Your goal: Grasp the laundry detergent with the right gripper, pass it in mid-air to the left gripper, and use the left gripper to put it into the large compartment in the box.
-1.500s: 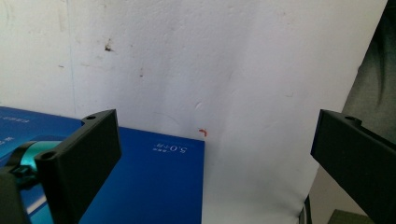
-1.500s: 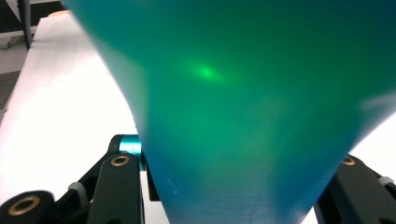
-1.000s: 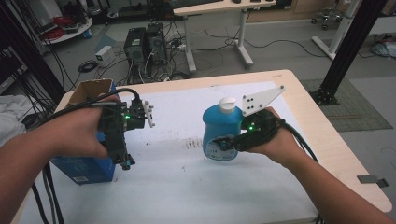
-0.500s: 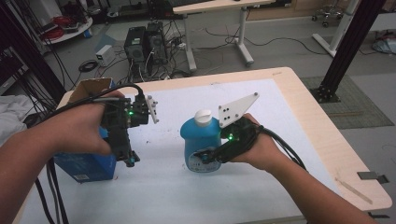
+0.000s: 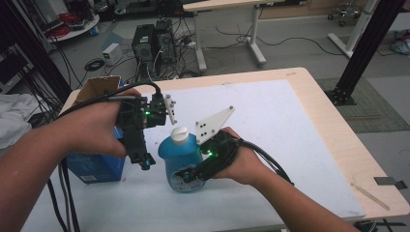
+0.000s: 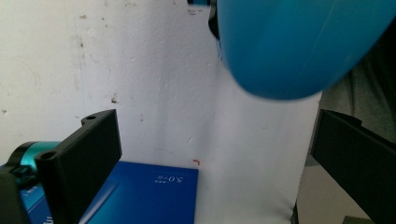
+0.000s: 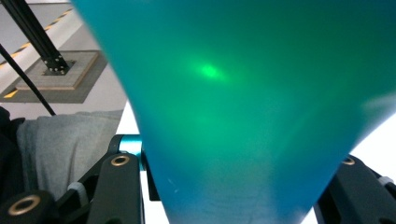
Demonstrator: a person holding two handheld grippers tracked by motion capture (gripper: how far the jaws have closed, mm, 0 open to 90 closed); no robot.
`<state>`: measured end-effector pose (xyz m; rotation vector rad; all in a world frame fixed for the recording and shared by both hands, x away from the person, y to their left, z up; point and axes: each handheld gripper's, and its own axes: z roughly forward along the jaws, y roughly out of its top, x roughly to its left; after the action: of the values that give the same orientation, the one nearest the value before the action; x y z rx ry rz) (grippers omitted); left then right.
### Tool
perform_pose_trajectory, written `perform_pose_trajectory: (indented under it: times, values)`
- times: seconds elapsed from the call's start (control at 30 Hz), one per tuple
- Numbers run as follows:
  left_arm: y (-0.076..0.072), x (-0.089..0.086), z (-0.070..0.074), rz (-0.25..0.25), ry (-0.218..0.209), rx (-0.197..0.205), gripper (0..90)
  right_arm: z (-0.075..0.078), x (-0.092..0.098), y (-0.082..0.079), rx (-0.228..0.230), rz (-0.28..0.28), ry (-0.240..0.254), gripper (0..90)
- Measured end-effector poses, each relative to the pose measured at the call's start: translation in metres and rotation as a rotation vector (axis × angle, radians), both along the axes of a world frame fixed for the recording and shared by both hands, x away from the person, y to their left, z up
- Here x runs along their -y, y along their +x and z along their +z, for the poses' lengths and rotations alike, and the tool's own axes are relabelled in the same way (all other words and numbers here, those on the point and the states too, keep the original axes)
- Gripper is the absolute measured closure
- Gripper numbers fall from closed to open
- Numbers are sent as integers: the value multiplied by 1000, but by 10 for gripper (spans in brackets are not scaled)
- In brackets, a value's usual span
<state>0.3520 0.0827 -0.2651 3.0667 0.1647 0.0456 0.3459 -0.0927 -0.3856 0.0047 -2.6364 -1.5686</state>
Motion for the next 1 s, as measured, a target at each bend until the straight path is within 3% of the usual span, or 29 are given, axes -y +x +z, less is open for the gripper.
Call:
perform_pose_trajectory:
  times: [0.27,0.57,1.0]
  values:
    - [-3,4,0,-15,-1,-2,17,0,-17,1,-9,19,1,468]
    - [-4,12,-1,-31,2,-3,17,3,-25,1,4,22,-2,469]
    - [-5,21,-3,-44,-2,-5,17,5,-31,1,-10,17,3,470]
